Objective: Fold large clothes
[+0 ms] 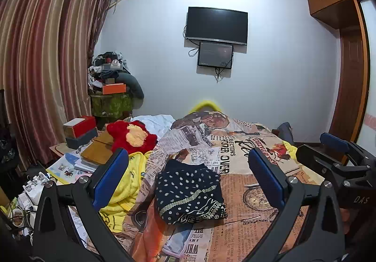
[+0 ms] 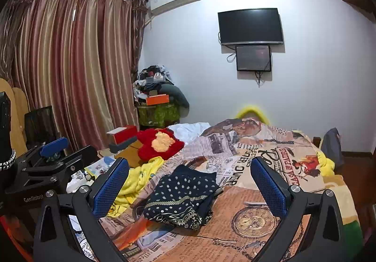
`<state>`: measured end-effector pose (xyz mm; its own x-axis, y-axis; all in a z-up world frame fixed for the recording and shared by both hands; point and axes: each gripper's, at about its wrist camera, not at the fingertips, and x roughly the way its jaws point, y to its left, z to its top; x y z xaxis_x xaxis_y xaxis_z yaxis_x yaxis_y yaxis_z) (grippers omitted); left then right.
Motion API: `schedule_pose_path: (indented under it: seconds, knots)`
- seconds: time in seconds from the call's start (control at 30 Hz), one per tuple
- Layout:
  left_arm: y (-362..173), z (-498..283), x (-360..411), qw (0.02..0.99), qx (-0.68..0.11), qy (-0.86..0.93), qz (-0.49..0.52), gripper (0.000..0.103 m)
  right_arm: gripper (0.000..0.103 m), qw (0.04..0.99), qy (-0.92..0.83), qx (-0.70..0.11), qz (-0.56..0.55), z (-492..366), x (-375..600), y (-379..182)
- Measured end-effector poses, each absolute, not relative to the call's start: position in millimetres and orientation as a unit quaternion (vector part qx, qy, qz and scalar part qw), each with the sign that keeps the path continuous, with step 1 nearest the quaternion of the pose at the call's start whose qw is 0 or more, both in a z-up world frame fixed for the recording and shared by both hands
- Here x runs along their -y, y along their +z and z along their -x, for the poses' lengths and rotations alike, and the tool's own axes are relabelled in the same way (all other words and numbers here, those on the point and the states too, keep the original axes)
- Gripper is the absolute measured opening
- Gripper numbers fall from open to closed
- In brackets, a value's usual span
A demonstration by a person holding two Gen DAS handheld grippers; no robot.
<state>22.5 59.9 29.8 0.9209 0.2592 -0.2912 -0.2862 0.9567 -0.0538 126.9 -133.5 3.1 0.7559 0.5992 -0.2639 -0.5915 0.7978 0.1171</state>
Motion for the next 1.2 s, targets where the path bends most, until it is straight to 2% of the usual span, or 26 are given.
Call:
schedule_pose_path:
  seconds: [1.2]
  knots:
    - [30.7,-27.7,-60.2,0.981,-0.146,0.118,0.054,0.103,0.103,0.942,0.306,-0.136,-0.02,-124.7,136.1,7.9]
